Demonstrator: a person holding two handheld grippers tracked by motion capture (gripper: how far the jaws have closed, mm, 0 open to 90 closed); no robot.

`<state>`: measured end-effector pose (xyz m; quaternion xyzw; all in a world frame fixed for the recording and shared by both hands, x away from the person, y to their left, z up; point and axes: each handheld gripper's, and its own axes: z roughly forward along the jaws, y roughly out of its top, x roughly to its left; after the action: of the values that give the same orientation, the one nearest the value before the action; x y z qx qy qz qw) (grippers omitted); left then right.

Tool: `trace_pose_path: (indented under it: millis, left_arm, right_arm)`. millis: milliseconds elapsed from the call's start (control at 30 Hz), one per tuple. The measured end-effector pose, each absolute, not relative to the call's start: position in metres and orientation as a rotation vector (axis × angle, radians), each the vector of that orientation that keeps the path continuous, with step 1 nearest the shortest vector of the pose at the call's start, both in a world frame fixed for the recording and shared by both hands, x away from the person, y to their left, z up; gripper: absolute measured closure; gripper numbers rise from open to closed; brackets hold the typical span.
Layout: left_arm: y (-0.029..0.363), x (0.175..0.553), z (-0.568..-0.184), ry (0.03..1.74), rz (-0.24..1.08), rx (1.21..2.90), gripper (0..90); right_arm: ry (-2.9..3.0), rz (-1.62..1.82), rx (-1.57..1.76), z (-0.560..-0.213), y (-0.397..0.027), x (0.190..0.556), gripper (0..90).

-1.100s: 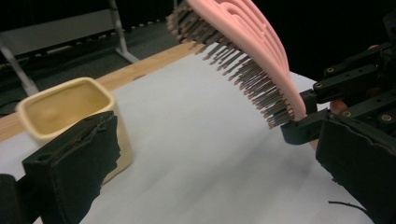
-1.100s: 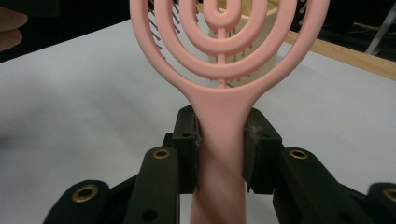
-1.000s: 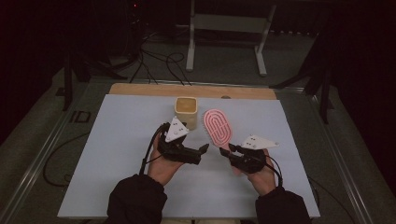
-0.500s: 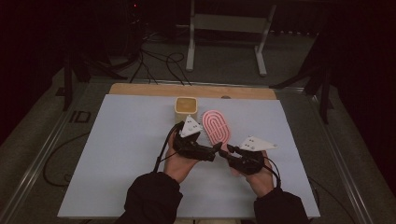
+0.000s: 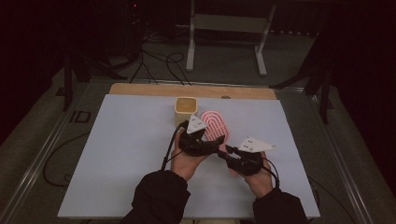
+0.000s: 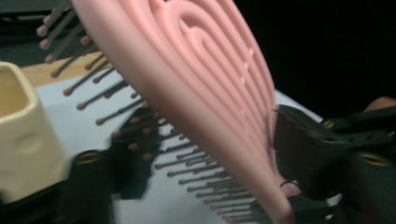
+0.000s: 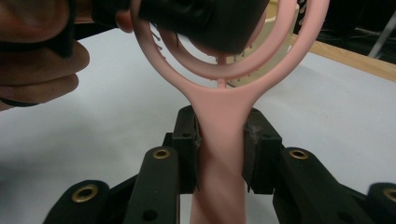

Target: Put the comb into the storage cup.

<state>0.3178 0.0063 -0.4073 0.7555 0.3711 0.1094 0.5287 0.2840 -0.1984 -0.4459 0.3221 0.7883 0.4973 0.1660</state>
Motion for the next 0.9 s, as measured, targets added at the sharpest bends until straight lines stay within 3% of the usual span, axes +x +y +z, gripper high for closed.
trace_pose_path:
  millis: [467, 733, 900]
  left_arm:
    - [0.005, 0.3193, -0.4105, 0.849, 0.144, 1.761, 60.4]
    - [0.0053, 0.3188, -0.4086, 0.84, 0.088, 1.722, 63.8]
    - [0.0076, 0.319, -0.4066, 0.847, 0.11, 1.718, 64.4]
  right_arm:
    - [2.255, 1.434, 0.923, -0.4502, -0.1969, 0.2842, 69.8]
    - [2.249, 1.412, 0.923, -0.4513, -0.1958, 0.2846, 69.1]
    - [2.234, 1.422, 0.902, -0.4508, -0.1956, 0.2839, 58.3]
